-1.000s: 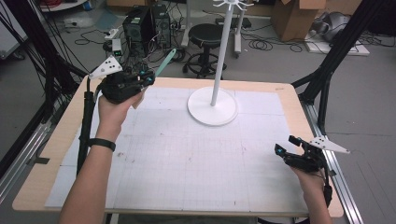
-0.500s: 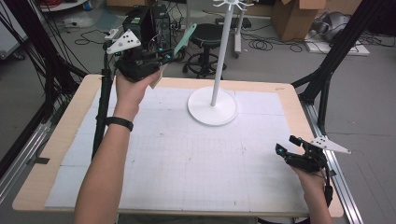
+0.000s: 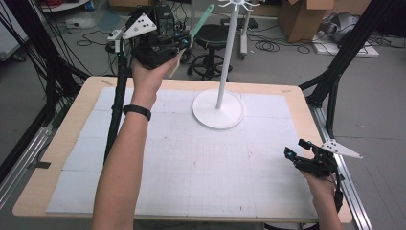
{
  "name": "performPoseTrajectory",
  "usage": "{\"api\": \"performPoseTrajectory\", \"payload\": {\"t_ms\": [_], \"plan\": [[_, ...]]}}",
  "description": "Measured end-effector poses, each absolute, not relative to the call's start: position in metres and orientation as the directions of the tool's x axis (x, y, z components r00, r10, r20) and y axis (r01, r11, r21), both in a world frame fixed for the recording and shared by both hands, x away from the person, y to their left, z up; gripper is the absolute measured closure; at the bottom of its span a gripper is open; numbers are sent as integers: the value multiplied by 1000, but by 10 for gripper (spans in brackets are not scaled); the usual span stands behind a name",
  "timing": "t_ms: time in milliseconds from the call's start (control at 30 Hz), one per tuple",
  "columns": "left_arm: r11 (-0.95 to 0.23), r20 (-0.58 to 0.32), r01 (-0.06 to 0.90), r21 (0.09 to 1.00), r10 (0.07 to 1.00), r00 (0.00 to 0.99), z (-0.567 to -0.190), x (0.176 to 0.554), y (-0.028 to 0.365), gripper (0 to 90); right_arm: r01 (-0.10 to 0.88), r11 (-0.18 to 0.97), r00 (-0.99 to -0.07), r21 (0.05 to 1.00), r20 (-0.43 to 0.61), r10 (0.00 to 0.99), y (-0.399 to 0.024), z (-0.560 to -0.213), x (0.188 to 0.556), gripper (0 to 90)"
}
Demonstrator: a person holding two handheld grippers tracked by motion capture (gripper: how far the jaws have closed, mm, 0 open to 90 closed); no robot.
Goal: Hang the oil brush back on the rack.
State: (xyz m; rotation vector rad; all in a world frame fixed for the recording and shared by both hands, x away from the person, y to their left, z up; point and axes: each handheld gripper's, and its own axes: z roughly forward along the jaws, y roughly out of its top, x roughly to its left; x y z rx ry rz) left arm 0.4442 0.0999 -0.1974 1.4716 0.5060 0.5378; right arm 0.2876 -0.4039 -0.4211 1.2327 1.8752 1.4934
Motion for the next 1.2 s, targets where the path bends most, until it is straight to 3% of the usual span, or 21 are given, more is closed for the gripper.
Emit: {"api": "performPoseTrajectory", "payload": {"t_ms": [1200], "plan": [[29, 3, -27, 999, 614, 789, -199, 460, 78, 816, 361, 7, -498, 932, 186, 847, -410, -421, 281, 196]]}}
